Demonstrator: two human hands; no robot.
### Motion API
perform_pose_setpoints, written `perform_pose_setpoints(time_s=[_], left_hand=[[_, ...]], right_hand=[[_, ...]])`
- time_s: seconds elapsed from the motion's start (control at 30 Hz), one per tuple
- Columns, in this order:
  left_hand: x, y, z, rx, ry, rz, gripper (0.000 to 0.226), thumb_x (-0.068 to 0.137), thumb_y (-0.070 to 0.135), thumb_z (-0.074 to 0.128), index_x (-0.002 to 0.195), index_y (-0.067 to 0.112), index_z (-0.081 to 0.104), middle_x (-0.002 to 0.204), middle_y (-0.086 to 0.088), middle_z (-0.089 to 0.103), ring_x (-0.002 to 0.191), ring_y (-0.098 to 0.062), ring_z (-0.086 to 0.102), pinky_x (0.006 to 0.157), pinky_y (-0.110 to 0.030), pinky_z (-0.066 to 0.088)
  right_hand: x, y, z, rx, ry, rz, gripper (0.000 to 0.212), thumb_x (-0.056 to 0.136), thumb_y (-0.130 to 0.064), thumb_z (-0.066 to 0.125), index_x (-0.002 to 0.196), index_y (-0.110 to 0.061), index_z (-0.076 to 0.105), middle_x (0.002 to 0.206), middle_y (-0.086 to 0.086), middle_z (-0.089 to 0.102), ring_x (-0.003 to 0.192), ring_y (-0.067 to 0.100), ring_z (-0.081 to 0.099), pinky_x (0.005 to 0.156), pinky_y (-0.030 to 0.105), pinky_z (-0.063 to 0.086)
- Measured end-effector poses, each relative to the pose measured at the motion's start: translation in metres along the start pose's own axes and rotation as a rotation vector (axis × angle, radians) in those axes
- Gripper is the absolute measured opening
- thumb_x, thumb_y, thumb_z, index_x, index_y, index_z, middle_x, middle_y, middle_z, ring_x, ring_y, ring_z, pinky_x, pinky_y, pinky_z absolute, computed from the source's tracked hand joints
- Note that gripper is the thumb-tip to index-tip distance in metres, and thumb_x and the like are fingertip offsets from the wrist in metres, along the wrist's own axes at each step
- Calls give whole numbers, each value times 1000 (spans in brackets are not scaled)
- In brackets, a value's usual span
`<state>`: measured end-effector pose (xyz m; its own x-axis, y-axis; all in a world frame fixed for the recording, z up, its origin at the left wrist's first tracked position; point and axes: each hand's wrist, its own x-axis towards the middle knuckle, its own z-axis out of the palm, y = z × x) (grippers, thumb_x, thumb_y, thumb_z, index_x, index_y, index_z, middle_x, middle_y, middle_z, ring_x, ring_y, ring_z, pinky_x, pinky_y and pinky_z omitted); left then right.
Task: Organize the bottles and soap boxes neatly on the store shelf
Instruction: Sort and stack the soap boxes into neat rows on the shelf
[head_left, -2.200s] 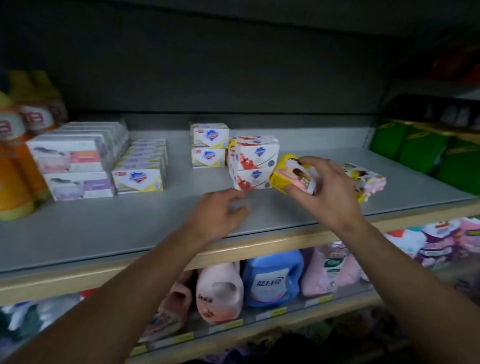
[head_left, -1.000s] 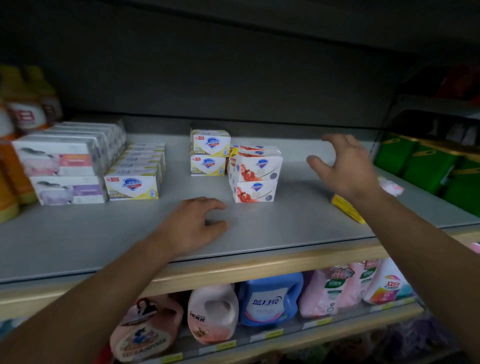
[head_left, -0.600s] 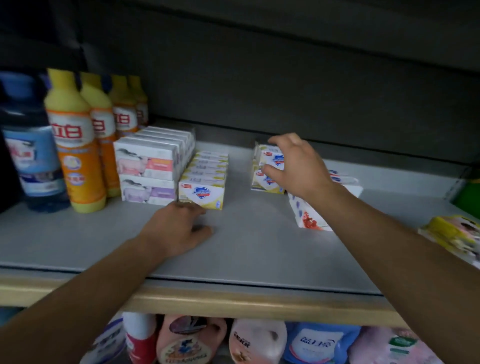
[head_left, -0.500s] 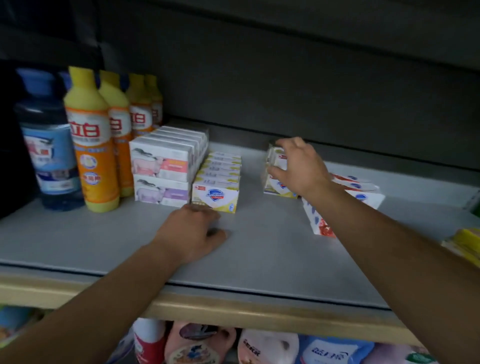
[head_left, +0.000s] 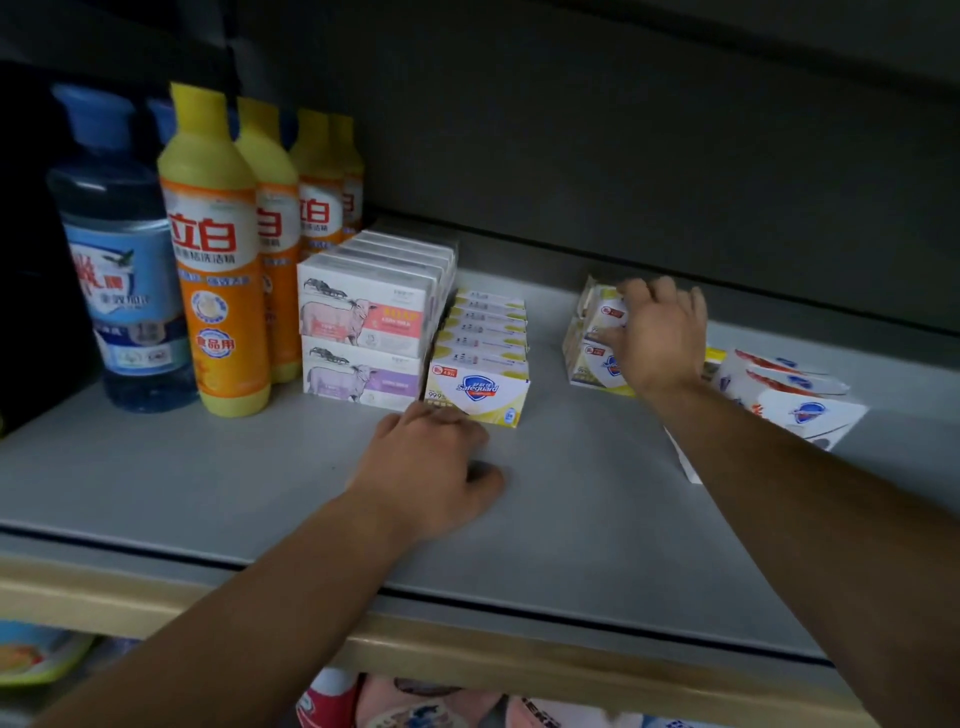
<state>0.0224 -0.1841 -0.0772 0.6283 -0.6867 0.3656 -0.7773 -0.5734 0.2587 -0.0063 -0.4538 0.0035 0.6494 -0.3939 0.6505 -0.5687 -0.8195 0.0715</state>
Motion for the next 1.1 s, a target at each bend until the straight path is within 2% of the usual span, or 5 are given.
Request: perform_pose_setpoints(time_s=[0.2,0.43,0.63,0.8,1.1], left_hand=[[1,-3,-11,-322,54,-42,42,84,50,60,113,22,70,121,2,67,115,-19,59,99,-28,44],[-8,10,-29,-761,209,-77,25,77,50,62,99,39,66,95,26,67,86,5,62,70,-7,46],[-17,15,-31,-758,80,80,18,85,16,74,101,24,70,93,8,74,85,-6,69,79,-24,53],[-14,17,-27,-770,136,61,17,87,25,68,95,10,70,84,-4,74,81,-22,70,79,-43,55],[-5,3,-29,-1117,258,-313,15,94,24,62,105,14,66,90,-10,73,59,-19,68,56,-37,59]], right_hand=[[-35,-16,-44,477,181,-108,56,74,-28,81,126,-23,62,110,0,49,104,22,48,91,29,40],[-109,-50,-76,705,124,-271,58,65,-27,84,121,-20,69,108,-4,57,103,13,50,95,15,35],[-146,-61,-70,806,29,-212,57,67,-21,87,120,-17,69,108,-1,59,103,17,56,96,23,42],[-156,-56,-64,851,22,-110,68,66,-35,85,127,-23,60,114,-10,56,108,10,50,95,13,36],[-159,-52,-54,930,-139,-204,93,70,-12,79,146,-31,30,139,-11,38,126,-9,34,100,4,27]])
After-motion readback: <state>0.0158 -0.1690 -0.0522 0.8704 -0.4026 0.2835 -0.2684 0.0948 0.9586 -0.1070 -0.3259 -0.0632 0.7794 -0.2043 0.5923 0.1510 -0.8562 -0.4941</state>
